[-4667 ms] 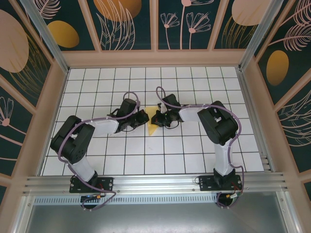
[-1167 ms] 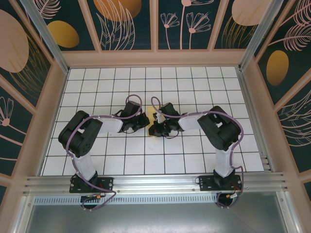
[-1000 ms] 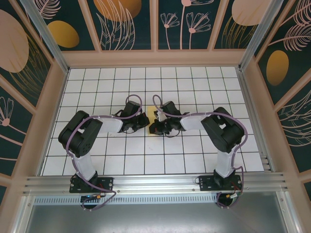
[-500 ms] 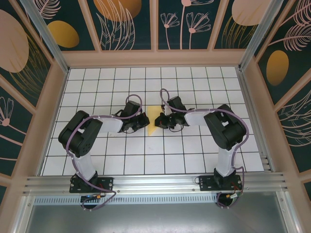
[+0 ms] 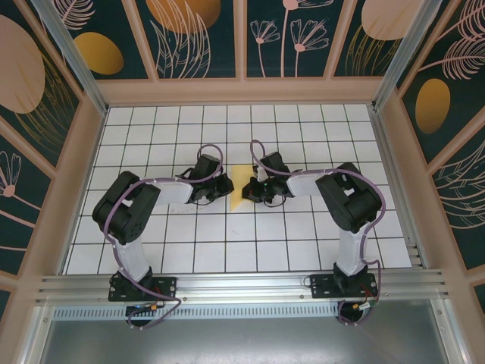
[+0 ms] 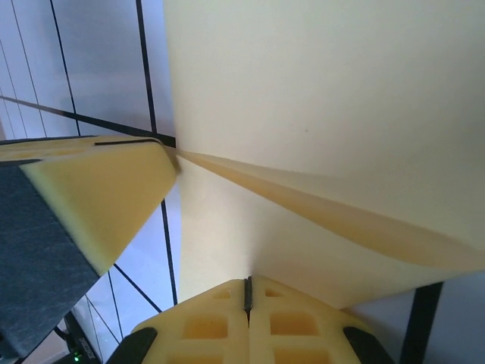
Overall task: Fold a paper plane with a square sheet of paper (pick it up from the middle)
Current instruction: Third fold the triangle at the center of the table.
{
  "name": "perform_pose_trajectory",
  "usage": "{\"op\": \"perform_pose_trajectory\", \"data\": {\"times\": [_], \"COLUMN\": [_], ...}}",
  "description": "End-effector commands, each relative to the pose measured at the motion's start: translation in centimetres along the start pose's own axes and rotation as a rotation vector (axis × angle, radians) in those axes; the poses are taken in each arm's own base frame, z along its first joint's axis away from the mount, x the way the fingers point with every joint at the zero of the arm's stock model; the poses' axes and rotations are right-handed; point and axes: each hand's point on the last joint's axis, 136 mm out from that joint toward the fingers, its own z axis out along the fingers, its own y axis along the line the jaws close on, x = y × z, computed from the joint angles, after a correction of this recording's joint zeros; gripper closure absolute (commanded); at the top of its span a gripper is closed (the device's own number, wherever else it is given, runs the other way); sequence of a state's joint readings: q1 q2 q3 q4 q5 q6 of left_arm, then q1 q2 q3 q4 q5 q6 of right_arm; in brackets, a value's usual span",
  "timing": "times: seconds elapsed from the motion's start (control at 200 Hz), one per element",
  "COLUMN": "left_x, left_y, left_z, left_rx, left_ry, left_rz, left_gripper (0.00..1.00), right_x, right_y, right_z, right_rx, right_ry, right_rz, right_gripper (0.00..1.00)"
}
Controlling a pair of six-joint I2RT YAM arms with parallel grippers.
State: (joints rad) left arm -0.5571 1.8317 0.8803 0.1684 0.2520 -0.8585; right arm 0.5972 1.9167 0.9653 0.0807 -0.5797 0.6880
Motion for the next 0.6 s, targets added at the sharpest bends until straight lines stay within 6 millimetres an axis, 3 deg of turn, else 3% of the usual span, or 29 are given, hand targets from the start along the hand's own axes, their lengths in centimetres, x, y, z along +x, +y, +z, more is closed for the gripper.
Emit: {"op": "perform_pose_trajectory", "data": {"times": [0.0,0.1,0.245,0.59], "left_x": [-1.4,-0.8,1.4,5.5], "left_y": [-2.2,-3.4,-3.8,-2.5], "left_z": [-2.3,-4.0,-4.7,-2.3], "left_rx": [0.062,0.123,0.186,0.171], "left_ry": [-0.072,-0.092,-0.065,0.057], "left_rz": [0.026,0.016,-0.017,-0.045], "left_gripper": [0.79,0.72,0.77,0.92], "right_x": [0.3,0.3,0.3,0.4], "right_y": [-1.8,-2.1,-2.5,-3.1], "right_z": [0.3,0.2,0.3,0.5], "right_rx": [0.055,0.072,0.091,0.109], "right_ry": [-0.001,-0.006,-0.007,0.0], "right_rz": [0.082,0.114,0.148,0.18], "right_gripper": [0.99,0.99,0.99,1.0]}}
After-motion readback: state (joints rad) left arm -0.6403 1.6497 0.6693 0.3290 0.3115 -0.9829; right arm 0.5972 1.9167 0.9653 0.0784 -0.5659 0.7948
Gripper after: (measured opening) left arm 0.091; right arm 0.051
